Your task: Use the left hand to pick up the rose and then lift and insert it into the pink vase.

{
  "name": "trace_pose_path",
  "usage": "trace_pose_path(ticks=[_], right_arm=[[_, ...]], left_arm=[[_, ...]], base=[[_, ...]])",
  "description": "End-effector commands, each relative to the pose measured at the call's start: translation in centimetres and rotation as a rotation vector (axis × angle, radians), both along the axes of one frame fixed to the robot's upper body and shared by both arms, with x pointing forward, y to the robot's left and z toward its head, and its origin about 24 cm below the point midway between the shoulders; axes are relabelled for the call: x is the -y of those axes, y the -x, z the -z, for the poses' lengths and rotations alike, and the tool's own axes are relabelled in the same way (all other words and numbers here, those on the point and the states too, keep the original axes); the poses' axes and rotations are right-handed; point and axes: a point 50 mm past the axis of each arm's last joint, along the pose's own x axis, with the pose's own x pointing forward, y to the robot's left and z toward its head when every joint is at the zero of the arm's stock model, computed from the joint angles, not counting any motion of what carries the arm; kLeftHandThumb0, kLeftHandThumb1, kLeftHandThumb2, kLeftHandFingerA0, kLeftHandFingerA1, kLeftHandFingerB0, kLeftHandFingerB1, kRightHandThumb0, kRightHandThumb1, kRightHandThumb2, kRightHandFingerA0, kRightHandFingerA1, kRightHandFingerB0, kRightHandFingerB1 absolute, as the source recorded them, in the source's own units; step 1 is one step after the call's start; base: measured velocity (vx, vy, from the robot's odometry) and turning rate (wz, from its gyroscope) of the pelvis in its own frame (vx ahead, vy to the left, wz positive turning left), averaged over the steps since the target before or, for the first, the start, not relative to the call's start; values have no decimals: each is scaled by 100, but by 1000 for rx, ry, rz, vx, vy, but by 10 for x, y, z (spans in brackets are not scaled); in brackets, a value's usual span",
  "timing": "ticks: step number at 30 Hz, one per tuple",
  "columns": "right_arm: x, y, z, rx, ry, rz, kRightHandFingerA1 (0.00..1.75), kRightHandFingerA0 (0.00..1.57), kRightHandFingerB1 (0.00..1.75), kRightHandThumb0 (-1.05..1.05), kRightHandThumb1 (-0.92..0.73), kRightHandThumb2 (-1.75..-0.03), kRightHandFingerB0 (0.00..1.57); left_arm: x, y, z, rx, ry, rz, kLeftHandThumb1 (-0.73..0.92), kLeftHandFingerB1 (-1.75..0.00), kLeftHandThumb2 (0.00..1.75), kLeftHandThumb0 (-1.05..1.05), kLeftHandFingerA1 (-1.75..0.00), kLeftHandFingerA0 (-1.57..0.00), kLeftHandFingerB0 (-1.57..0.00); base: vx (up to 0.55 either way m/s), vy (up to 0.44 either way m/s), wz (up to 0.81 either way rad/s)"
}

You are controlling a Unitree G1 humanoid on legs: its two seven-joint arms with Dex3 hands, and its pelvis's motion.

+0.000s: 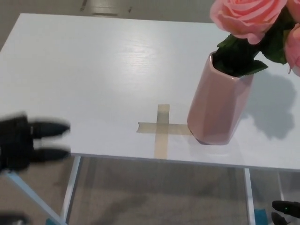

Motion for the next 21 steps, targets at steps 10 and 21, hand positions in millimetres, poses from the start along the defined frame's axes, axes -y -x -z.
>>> trace_pose_path(ticks=[10,21], right_arm=[[5,12,6,-31,-3,31,49,64,44,-31,-66,-59,54],[1,17,11,-52,-13,38,49,65,44,-30,-67,-59,54]], left_arm=[[-25,9,138,-337,-330,-241,47,-35,55,-46,-37,-44,-43],[-35,-38,216,-596,-416,-702,55,-31,57,-58,-32,-25,-31]], base=[[0,0,0],[0,0,0]])
